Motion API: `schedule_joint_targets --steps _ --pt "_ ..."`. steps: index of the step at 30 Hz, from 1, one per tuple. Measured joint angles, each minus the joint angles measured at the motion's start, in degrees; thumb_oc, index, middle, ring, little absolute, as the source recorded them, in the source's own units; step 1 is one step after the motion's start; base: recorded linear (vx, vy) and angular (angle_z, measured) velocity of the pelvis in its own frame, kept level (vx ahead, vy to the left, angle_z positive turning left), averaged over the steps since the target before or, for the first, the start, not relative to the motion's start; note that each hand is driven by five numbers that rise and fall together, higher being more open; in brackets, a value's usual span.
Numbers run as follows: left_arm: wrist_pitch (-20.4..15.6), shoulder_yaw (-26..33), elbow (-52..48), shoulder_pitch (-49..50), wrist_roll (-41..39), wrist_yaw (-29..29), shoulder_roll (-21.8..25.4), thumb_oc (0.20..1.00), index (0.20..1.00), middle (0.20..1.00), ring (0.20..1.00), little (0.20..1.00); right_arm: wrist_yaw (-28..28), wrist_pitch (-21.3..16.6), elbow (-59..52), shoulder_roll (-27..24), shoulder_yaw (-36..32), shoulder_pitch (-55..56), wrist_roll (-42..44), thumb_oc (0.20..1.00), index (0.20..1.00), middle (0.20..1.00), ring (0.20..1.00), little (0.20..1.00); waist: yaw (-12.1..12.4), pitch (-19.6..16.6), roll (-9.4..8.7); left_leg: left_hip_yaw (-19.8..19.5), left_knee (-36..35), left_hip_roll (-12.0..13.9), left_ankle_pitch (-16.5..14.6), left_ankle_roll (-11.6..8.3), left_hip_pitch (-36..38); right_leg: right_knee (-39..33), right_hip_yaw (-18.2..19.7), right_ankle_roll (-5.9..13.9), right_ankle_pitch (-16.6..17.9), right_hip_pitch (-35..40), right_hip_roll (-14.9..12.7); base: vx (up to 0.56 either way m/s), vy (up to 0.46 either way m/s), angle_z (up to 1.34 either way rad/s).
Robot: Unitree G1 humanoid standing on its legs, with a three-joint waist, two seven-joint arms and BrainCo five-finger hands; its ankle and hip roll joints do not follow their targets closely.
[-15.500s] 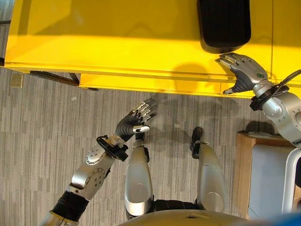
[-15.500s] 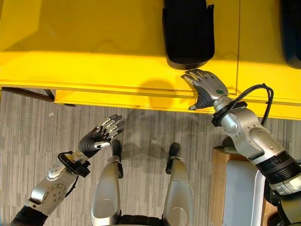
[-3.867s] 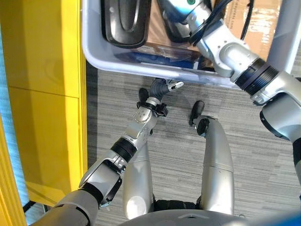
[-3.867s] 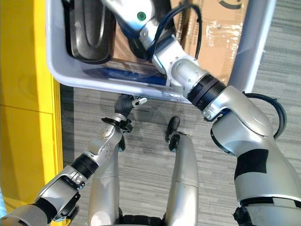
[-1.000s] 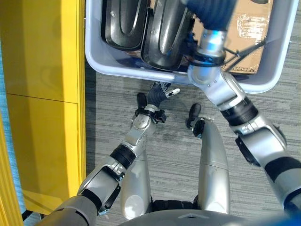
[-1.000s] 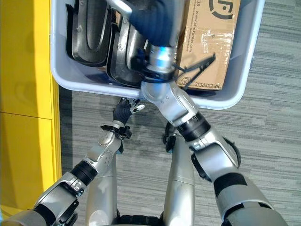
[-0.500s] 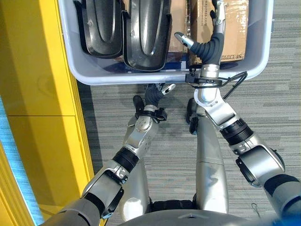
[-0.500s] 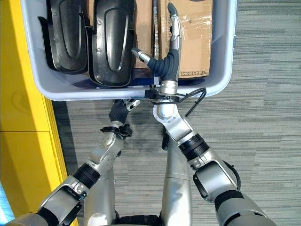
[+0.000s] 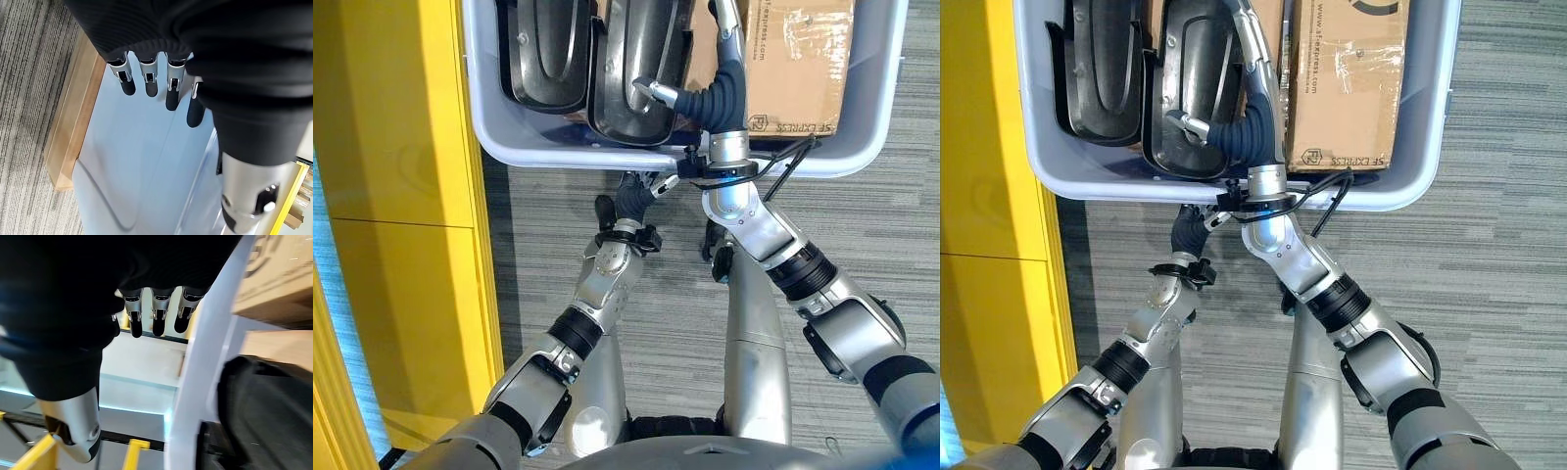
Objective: Move parts from the plastic box to the shelf.
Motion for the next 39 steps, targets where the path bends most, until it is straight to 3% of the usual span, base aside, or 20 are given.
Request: schedule_joint_targets --steps 3,6,12,18,23,30,39 --pt "-0.05 0.2 0.02 -0.3 0.04 -0.55 0.08 1.0 1.0 1.0 1.0 1.0 -1.79 1.76 6.91 0.21 -0.09 -0.02 5.6 1.0 1.0 1.0 1.0 1.0 0.28 0.01 0.02 -1.07 0.2 -0.01 -0.02 -0.04 -0.85 0.01 -1.05 -0.25 -0.2 -0.07 -0.14 0.0 0.028 0.08" --pt "-0.17 0.71 0.23 -1.02 0.03 -0.2 0.04 1.0 1.0 1.0 1.0 1.0 -3.77 1.11 10.99 0.37 -1.02 0.16 10.75 1.0 1.0 1.0 1.0 1.0 0.28 0.01 0.02 -1.25 0.63 -0.02 -0.07 -0.09 -2.01 0.06 -1.16 -0.23 -0.19 -0.96 -0.39 0.0 0.07 0.01" --pt "-0.71 0.75 1.49 -2.6 0.06 0.45 -0.21 1.0 1.0 1.0 1.0 1.0 -3.24 -1.02 11.01 0.39 -1.74 -0.18 12.37 1.0 1.0 1.0 1.0 1.0 0.07 0.0 0.03 -1.31 1.75 -0.33 -0.31 -0.2 -3.33 0.23 -1.08 0.09 -0.02 -1.77 -0.85 0.0 0.067 0.01" --pt "-1.02 0.64 2.68 -4.37 0.1 1.15 -0.22 1.0 1.0 1.0 1.0 1.0 -0.97 -0.41 12.85 1.17 -0.39 -3.0 13.4 1.0 1.0 1.0 1.0 1.0 0.11 -0.01 0.05 -1.62 2.63 -0.55 -0.39 -0.07 -4.63 0.13 -1.2 0.65 0.38 -2.36 -0.96 0.0 0.047 0.01" --pt "-1.64 -0.25 3.46 -6.46 0.1 1.11 0.1 1.0 1.0 1.0 1.0 1.0 -0.62 -3.32 15.06 2.97 -1.3 -5.69 16.62 1.0 1.0 1.0 1.0 1.0 0.77 -0.13 0.32 -2.88 3.63 -0.61 -0.26 -0.14 -6.97 0.43 -2.27 0.61 0.36 -3.49 -1.18 0.01 0.03 0.06" --pt "-1.64 -0.25 3.69 -6.66 0.06 1.52 0.16 1.0 1.0 1.0 1.0 1.0 -2.89 -0.88 15.87 2.69 -0.71 -6.68 17.29 1.0 1.0 1.0 1.0 1.0 0.8 -0.13 0.34 -3.26 4.33 -0.67 -0.31 -0.09 -7.19 1.3 -2.46 0.5 0.06 -3.58 -1.54 0.01 0.023 0.02" --pt "-1.7 -0.31 6.35 -9.1 -0.07 2.68 -0.05 1.0 1.0 1.0 1.0 1.0 -4.23 -0.95 20.99 3.9 -1.21 -10.2 23.33 1.0 1.0 1.0 1.0 1.0 0.56 -0.48 0.93 -4.03 5.84 -0.94 -0.61 -0.31 -8.66 2.18 -2.8 0.19 -0.23 -4.02 -1.96 0.04 0.065 0.03"
